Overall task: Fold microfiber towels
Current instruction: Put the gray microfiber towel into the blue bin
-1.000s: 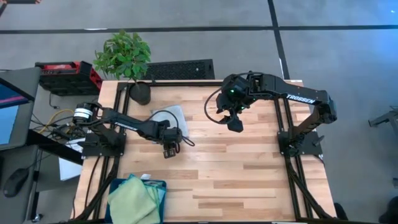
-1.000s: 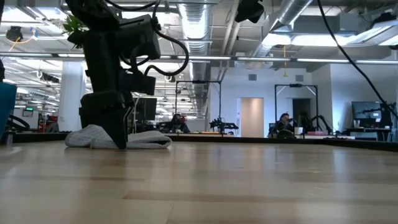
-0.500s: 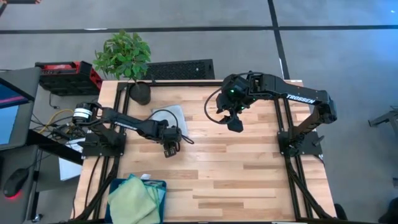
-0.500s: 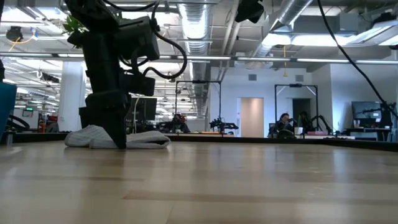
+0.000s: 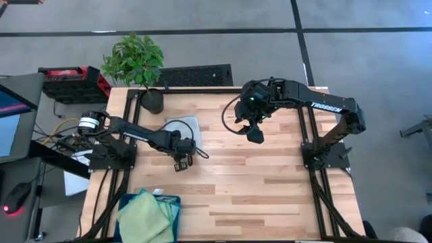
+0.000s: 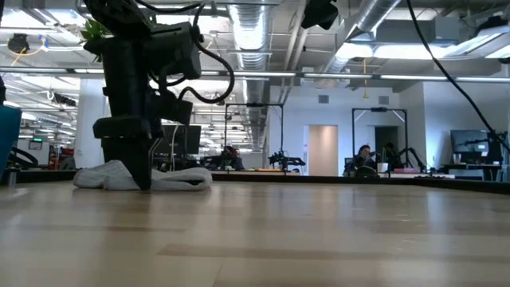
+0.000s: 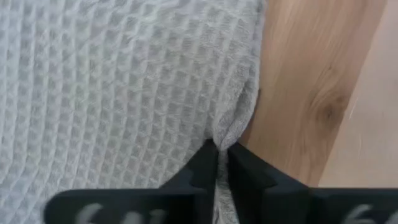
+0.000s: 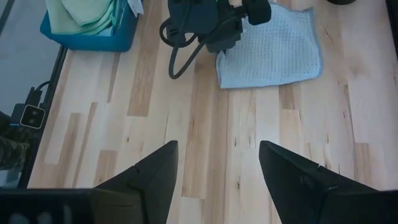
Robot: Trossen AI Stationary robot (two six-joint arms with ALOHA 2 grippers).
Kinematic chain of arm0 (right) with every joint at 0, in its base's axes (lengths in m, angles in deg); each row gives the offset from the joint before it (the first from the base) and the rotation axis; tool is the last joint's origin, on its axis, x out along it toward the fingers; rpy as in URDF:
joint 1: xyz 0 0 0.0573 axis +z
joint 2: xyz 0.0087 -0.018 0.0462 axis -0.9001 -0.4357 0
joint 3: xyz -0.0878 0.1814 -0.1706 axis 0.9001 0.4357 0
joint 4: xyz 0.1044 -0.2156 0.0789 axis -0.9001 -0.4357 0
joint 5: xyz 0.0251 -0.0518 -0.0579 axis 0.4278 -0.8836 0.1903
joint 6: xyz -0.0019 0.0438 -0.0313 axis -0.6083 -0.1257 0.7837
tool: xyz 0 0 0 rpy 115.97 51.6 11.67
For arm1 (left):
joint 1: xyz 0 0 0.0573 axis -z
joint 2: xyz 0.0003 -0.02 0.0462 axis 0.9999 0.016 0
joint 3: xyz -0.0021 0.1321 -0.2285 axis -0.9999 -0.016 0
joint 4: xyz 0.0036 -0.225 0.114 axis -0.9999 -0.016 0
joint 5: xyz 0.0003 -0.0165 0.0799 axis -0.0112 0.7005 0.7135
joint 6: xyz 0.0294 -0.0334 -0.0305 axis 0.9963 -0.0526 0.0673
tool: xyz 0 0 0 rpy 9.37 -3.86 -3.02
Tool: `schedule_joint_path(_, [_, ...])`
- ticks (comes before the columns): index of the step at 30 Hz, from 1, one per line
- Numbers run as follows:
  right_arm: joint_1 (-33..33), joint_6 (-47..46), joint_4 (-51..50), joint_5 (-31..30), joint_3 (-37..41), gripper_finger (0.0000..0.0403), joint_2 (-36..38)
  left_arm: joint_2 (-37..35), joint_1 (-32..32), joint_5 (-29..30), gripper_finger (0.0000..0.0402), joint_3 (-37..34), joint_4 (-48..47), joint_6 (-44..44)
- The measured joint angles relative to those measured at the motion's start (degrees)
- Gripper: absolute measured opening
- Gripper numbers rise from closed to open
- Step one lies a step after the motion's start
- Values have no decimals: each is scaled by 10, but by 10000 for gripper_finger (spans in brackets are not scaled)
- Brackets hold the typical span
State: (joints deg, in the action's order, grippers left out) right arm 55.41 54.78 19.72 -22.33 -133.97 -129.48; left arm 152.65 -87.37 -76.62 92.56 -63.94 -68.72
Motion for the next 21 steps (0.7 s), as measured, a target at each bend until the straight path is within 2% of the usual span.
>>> schedule_joint_path(2, [0,0,0,0,0,249,0,0,0,-1,11,0,-12,-9])
schedule_joint_path(9, [0,0,0,0,0,249,0,-6,18,-98,3,29,-91,-33])
schedule_joint_path(14, [0,-4,0,0,0,249,0,-49,60,-139,2,82,-170,-59])
schedule_joint_path(21, [0,-4,0,0,0,249,0,-109,127,-214,1,138,-258,-218])
